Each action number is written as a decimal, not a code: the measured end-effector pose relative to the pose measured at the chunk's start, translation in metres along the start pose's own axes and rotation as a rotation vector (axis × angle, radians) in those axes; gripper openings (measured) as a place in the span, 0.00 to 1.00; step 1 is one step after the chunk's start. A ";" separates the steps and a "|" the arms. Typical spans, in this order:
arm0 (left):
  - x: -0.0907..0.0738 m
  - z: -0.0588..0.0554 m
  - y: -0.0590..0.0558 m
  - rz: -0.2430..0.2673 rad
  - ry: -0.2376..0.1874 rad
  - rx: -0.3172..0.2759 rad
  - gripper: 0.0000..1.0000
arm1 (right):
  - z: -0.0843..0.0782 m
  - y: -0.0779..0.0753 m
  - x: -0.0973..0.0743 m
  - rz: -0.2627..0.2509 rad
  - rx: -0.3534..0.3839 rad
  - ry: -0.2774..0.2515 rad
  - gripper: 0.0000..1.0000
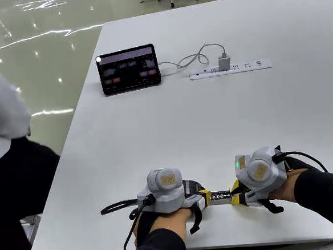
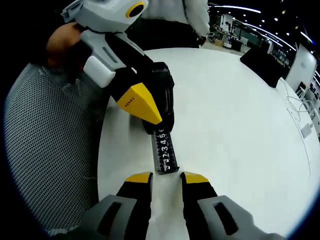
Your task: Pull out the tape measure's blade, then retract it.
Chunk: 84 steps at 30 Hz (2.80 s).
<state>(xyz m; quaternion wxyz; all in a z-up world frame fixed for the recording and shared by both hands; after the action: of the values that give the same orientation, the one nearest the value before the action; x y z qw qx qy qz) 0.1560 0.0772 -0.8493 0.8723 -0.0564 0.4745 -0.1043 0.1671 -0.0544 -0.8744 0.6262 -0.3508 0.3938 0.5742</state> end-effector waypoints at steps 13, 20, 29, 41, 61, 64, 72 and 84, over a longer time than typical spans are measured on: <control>-0.001 0.003 -0.001 0.034 -0.007 0.054 0.58 | 0.008 -0.002 0.003 -0.015 -0.013 -0.037 0.10; -0.001 0.003 0.001 0.021 0.003 0.051 0.57 | 0.008 -0.002 0.003 -0.007 0.007 -0.060 0.10; -0.001 0.003 0.001 0.012 0.005 0.041 0.57 | 0.013 -0.001 0.006 -0.012 0.001 -0.066 0.09; -0.002 0.003 0.001 -0.001 0.005 0.032 0.57 | 0.023 0.001 0.011 -0.010 -0.013 -0.074 0.09; -0.003 0.003 0.002 -0.015 0.007 0.029 0.57 | 0.034 0.003 0.018 0.007 -0.022 -0.083 0.09; -0.003 0.003 0.001 -0.013 0.009 0.031 0.57 | 0.036 0.004 0.019 0.003 -0.030 -0.082 0.09; -0.002 0.003 0.001 -0.016 0.013 0.035 0.57 | 0.041 0.005 0.020 0.007 -0.053 -0.084 0.08; -0.002 0.004 0.002 -0.028 0.010 0.021 0.56 | 0.047 0.005 0.022 0.015 -0.041 -0.092 0.07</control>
<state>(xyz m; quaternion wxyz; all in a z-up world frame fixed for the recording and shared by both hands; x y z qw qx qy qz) 0.1583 0.0794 -0.8457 0.8689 -0.0535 0.4767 -0.1218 0.1674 -0.0020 -0.8735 0.6322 -0.3338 0.3555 0.6021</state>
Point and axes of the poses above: the centre of the closed fingertips' face, and the gripper's own axes: x roughly forward along the fingers, y roughly to its left, z roughly out of its top, the point moved 4 cm from there along -x, roughly backward along the fingers, and after that the axes turned 8 degrees about y, right-handed, at the moved point
